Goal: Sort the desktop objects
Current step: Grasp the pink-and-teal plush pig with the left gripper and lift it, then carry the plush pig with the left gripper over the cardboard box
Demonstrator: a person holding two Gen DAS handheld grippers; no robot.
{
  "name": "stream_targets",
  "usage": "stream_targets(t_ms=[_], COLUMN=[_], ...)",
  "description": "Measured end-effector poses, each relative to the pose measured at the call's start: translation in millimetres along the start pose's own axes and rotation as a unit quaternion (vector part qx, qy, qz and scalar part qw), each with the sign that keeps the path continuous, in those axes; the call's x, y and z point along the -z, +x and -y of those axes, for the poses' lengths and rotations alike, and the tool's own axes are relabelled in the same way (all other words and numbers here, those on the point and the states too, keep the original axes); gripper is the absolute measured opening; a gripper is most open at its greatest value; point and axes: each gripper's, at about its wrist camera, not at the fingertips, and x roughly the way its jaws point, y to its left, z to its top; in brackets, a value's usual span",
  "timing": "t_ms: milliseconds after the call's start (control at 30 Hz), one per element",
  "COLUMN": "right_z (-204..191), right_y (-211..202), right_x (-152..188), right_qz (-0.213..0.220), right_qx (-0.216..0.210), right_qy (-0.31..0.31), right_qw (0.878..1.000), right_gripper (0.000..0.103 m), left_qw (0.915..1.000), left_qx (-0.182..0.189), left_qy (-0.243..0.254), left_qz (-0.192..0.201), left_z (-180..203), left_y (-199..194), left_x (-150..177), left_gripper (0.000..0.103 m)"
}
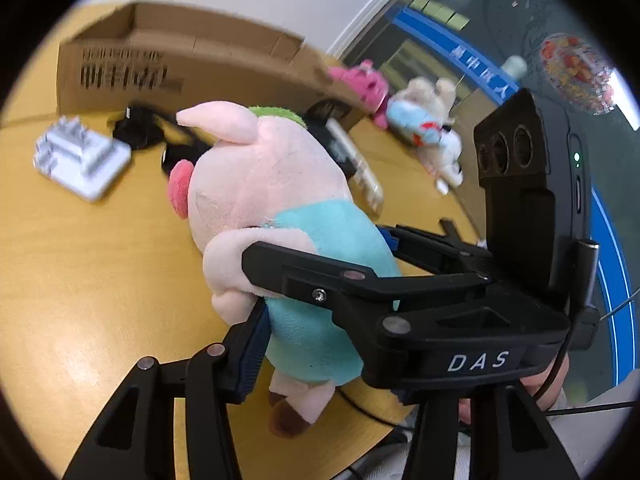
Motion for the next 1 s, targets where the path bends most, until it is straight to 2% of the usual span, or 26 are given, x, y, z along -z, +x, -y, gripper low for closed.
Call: stream_targets(t_ms=[133, 333, 367, 600, 800, 1000], right_z=[-13, -44, -47, -70, -73, -67], right_y=[-33, -88, -89, -123, -132, -126], right_x=[-18, -62, -69, -127, -172, -205], right_qz=[0.056, 0.154, 0.151, 0.205, 0.237, 0.25], right_qx=[0.01, 0.023, 0.023, 0.038, 0.049, 0.054], right_qy=[-0.021, -0.068, -0.064, -0.081, -0.094, -0.107], right_qw=[0.998, 0.986, 0.986, 0.975, 0.966, 0.961], right_gripper=[0.071, 0.071, 0.071, 0.071, 0.071, 0.071], left_qw=[0.9981, 0.9893, 0.9876, 0.9752, 0.9644, 0.9573], left_qx=[-0.006, -0.015, -0.015, -0.016, -0.01, -0.009], left_qy=[0.032, 0.092, 0.1, 0.147, 0.18, 0.2], left_qz=[0.052, 0.112, 0.12, 0.165, 0.193, 0.209], left_z=[20, 38, 39, 60, 59, 60], left_y=[-28, -63, -69, -92, -101, -102], left_x=[-19, -64, -68, -116, -155, -178], left_gripper=[0.049, 0.049, 0.049, 0.049, 0.049, 0.049])
